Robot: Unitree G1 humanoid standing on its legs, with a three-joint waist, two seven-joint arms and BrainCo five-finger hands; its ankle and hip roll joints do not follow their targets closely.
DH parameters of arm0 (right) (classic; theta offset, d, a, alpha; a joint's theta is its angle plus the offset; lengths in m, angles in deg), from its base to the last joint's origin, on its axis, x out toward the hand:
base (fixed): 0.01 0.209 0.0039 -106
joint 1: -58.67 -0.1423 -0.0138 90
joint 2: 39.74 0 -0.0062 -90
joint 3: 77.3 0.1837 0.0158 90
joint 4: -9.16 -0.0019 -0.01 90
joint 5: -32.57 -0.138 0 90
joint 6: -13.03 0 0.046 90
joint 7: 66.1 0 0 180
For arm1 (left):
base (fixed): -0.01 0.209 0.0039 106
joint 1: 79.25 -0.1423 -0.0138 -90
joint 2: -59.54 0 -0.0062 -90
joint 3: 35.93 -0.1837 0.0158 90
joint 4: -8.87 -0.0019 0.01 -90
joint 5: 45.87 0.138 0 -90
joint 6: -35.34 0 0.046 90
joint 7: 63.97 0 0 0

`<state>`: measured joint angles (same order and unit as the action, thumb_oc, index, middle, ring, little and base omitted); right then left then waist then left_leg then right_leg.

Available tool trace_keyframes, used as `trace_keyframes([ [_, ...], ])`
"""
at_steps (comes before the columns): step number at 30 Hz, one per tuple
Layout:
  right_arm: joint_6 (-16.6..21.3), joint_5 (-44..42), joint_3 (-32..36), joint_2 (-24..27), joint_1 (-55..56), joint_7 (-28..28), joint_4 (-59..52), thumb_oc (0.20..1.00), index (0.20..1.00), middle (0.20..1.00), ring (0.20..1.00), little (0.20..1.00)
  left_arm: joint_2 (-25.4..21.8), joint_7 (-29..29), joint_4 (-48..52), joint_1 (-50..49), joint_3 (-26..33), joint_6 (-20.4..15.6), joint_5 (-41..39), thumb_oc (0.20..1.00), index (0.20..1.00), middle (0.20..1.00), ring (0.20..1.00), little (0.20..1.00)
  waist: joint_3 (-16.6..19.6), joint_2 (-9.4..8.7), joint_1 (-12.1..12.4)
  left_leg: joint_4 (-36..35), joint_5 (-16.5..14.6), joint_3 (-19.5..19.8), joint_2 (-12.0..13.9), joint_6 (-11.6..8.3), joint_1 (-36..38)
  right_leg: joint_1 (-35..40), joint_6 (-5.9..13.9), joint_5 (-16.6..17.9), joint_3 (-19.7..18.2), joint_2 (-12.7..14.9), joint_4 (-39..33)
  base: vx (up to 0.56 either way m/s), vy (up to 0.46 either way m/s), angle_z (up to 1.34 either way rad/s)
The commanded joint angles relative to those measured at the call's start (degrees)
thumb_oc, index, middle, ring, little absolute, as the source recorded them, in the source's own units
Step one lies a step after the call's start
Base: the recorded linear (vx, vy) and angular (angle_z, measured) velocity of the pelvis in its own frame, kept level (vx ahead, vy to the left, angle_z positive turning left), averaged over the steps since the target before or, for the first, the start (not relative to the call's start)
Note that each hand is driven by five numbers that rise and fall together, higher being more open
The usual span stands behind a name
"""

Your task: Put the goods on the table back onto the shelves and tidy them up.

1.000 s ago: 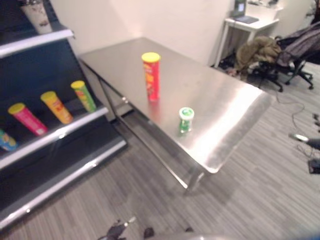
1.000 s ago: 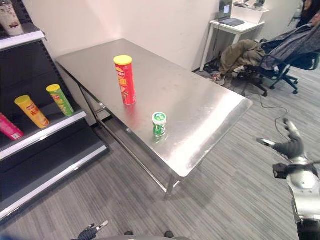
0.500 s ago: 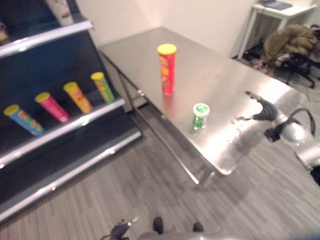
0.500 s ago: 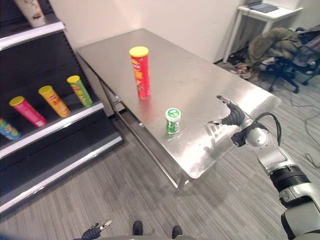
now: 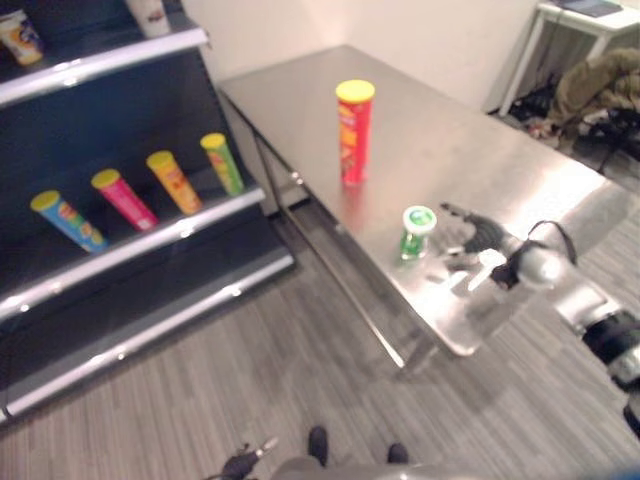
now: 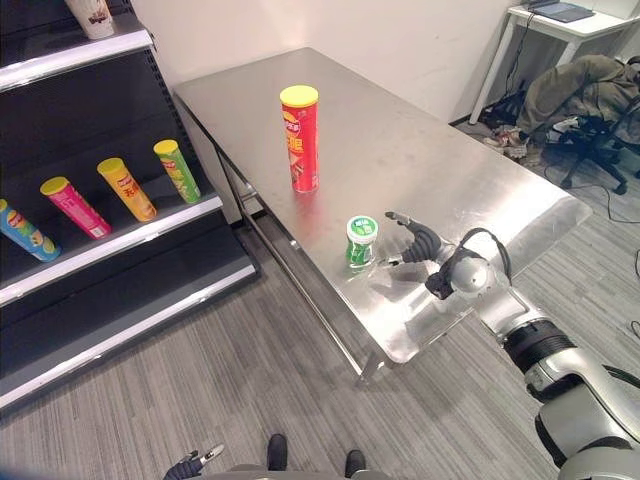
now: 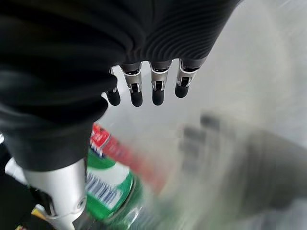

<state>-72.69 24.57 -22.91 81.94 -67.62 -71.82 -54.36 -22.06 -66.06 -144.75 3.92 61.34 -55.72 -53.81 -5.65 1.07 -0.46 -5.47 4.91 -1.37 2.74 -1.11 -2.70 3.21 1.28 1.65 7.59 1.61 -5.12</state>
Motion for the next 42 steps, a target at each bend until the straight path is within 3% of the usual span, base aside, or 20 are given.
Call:
trace_keyframes([
  [1, 1.7, -2.5, -3.6, -0.7, -8.3, 0.8, 2.3, 1.000, 1.000, 1.000, 1.000, 1.000, -0.3, -0.3, 0.1, 1.2, -2.0, -0.3, -1.7, 1.000, 1.000, 1.000, 1.000, 1.000, 0.9, 0.32, 2.2, 0.5, -6.1, -3.8, 1.5, -1.31, 4.0, -0.5, 1.70, 1.8, -1.6, 2.2, 0.1, 0.01, -0.012, 0.06],
  [17, 0.8, 0.8, -3.2, -4.0, -12.3, 3.6, 7.0, 1.000, 1.000, 1.000, 1.000, 1.000, 0.0, 0.5, 0.5, 0.9, -0.7, -0.3, -1.8, 1.000, 1.000, 1.000, 1.000, 1.000, 0.8, 0.77, 3.1, 0.5, -5.9, -4.1, 1.5, -1.52, 3.8, 0.0, 1.75, 1.9, -0.9, 2.5, 0.1, 0.00, -0.001, 0.01],
  [18, 0.8, 0.9, -3.2, -4.5, -12.6, 3.8, 7.1, 0.931, 0.931, 0.931, 0.931, 0.931, 0.0, 0.6, 0.6, 0.9, -0.7, -0.3, -1.9, 1.000, 1.000, 1.000, 1.000, 1.000, 0.8, 0.78, 3.1, 0.5, -5.9, -4.1, 1.5, -1.55, 3.8, 0.1, 1.75, 2.0, -0.9, 2.6, 0.1, 0.00, 0.000, 0.00],
  [19, 0.8, 0.9, -3.2, -4.5, -12.6, 3.8, 7.1, 0.931, 0.931, 0.931, 0.931, 0.931, 0.0, 0.6, 0.6, 0.9, -0.7, -0.3, -1.9, 1.000, 1.000, 1.000, 1.000, 1.000, 0.8, 0.78, 3.1, 0.5, -5.9, -4.1, 1.5, -1.55, 3.8, 0.1, 1.75, 2.0, -0.9, 2.6, 0.1, 0.00, 0.000, 0.00],
  [20, 0.8, 1.0, -3.5, -4.8, -13.0, 3.8, 7.4, 0.677, 0.677, 0.677, 0.677, 0.677, 0.0, 0.6, 0.6, 0.9, -0.8, -0.3, -1.9, 1.000, 1.000, 1.000, 1.000, 1.000, 0.8, 0.75, 3.2, 0.5, -5.9, -4.2, 1.5, -1.55, 3.9, 0.2, 1.74, 2.0, -0.9, 2.5, 0.1, 0.00, 0.000, 0.00],
  [23, 0.8, 1.0, -3.5, -4.8, -13.0, 3.8, 7.4, 0.677, 0.677, 0.677, 0.677, 0.677, 0.0, 0.6, 0.6, 0.9, -0.8, -0.3, -1.9, 1.000, 1.000, 1.000, 1.000, 1.000, 0.8, 0.75, 3.2, 0.5, -5.9, -4.2, 1.5, -1.55, 3.9, 0.2, 1.74, 2.0, -0.9, 2.5, 0.1, 0.00, 0.000, 0.00],
  [24, 0.7, 1.1, -4.8, -5.1, -14.1, 3.5, 8.2, 0.200, 0.200, 0.200, 0.200, 0.200, 0.1, 0.7, 0.8, 1.0, -0.9, -0.3, -2.0, 1.000, 1.000, 1.000, 1.000, 1.000, 0.8, 0.62, 3.4, 0.5, -5.9, -4.1, 1.5, -1.53, 4.0, 0.5, 1.74, 2.0, -0.9, 2.5, 0.1, 0.00, 0.000, 0.00],
  [34, 0.7, 0.5, -6.9, -2.2, -13.7, 2.8, 3.5, 0.200, 0.200, 0.200, 0.200, 0.200, -0.1, 0.7, 0.2, 1.2, -1.0, -0.2, -1.7, 1.000, 1.000, 1.000, 1.000, 1.000, 0.8, 0.02, 3.2, 0.5, -6.0, -4.1, 1.7, -1.53, 4.2, 0.6, 1.85, 1.9, -0.8, 2.2, 0.1, 0.00, -0.001, 0.01],
  [38, 1.3, 1.9, -3.0, 0.8, -12.4, 4.8, -5.5, 0.200, 0.200, 0.200, 0.200, 0.200, -0.3, 1.2, 0.4, 1.4, -0.2, -0.3, -1.4, 1.000, 1.000, 1.000, 1.000, 1.000, 0.6, 0.26, 2.5, 0.5, -5.8, -4.1, 1.8, -1.44, 4.1, 0.4, 2.03, 1.6, -0.6, 2.0, 0.1, 0.00, -0.009, 0.00],
  [39, 1.9, 2.9, 0.6, 2.4, -11.4, 6.3, -12.0, 0.200, 0.200, 0.200, 0.200, 0.200, -0.3, 1.5, 0.3, 1.4, 0.2, -0.3, -1.2, 1.000, 1.000, 1.000, 1.000, 1.000, 0.4, 0.47, 2.1, 0.5, -5.7, -4.1, 1.9, -1.32, 3.9, 0.0, 2.10, 1.4, -0.8, 1.8, 0.1, -0.01, -0.032, 0.01],
  [42, 2.2, 3.6, 2.2, 3.1, -10.7, 6.7, -14.9, 0.200, 0.200, 0.200, 0.200, 0.200, -0.3, 1.6, 0.2, 1.2, 0.3, -0.5, -1.1, 1.000, 1.000, 1.000, 1.000, 1.000, 0.4, 0.63, 2.0, 0.5, -5.6, -3.9, 2.0, -1.26, 3.8, -0.2, 2.08, 1.2, -0.8, 1.5, 0.1, -0.01, -0.023, 0.01],
])
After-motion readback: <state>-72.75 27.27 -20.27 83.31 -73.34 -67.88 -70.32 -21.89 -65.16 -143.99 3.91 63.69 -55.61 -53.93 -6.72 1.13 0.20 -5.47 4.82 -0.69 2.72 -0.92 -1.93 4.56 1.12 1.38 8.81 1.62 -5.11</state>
